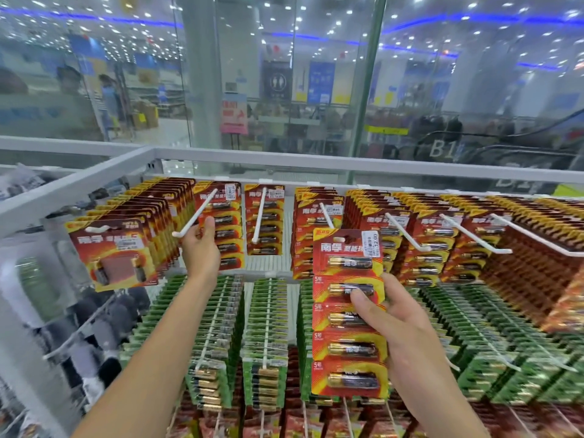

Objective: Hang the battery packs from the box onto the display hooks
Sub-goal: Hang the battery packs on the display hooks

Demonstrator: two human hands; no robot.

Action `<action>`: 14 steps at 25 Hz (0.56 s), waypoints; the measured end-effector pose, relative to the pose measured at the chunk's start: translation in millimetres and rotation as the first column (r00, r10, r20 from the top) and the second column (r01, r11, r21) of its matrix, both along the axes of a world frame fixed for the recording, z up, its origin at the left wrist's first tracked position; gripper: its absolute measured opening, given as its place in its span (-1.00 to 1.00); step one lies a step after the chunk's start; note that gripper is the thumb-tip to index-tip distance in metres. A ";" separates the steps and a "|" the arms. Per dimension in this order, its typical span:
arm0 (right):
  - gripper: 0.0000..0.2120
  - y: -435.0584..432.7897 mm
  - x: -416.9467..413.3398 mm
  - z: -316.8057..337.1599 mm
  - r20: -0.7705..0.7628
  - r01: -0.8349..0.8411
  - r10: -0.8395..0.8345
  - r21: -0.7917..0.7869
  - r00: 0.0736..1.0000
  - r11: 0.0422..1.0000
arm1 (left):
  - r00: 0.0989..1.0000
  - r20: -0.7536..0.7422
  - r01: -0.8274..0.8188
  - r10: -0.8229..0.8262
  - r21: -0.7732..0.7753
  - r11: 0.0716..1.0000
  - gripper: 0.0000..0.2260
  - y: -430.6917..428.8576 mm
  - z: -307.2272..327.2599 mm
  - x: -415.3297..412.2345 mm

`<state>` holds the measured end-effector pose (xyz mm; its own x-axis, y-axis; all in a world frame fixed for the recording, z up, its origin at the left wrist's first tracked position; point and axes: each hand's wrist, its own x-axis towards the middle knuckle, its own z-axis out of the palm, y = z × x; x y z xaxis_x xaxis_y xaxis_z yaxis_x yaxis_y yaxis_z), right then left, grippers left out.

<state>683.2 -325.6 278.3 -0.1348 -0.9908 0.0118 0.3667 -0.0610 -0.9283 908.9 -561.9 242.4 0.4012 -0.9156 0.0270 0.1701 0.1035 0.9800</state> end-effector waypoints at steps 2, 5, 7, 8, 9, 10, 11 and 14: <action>0.03 -0.9 -0.4 -0.4 -0.028 -0.021 0.021 -0.001 0.999 1.000 | 1.000 0.021 -0.003 0.004 -0.007 1.000 -0.73 2.6 -1.3 1.2; -0.38 -5.6 -0.5 2.9 -0.084 -0.027 0.029 0.016 0.996 1.000 | 0.997 0.082 0.018 -0.016 -0.024 1.000 -0.56 2.9 -5.5 5.0; -0.74 -16.9 1.0 5.9 -0.090 -0.028 0.029 0.015 0.996 0.999 | 0.991 0.129 0.023 -0.021 -0.015 1.000 -0.49 3.0 -7.6 8.2; -0.78 -25.7 3.6 6.9 -0.110 -0.023 0.026 0.031 0.994 0.999 | 0.990 0.138 0.021 -0.019 -0.014 1.000 -0.50 3.0 -8.6 8.9; -0.77 -35.8 6.6 8.2 -0.136 -0.001 0.007 0.049 0.991 0.999 | 0.989 0.146 0.021 -0.019 -0.015 1.000 -0.51 4.7 -8.1 9.0; -0.77 -49.6 7.1 5.2 -0.156 0.030 -0.020 0.059 0.988 0.998 | 0.987 0.158 0.018 -0.015 -0.014 1.000 -0.53 6.5 -8.0 8.9; -0.76 -63.2 8.4 3.7 -0.176 0.063 -0.049 0.073 0.983 0.995 | 0.985 0.171 0.003 0.000 -0.015 1.000 -0.53 6.2 -10.3 9.4; -0.75 -102.4 6.7 -1.2 -0.203 0.114 -0.097 0.074 0.974 0.991 | 0.980 0.190 -0.043 0.049 -0.035 0.998 -0.59 8.3 -15.9 7.8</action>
<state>689.9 -428.0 277.1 -0.2421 -0.9696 -0.0347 0.1701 -0.0072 -0.9854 916.6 -553.6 226.5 0.4273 -0.8940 0.1350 -0.0256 0.1372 0.9902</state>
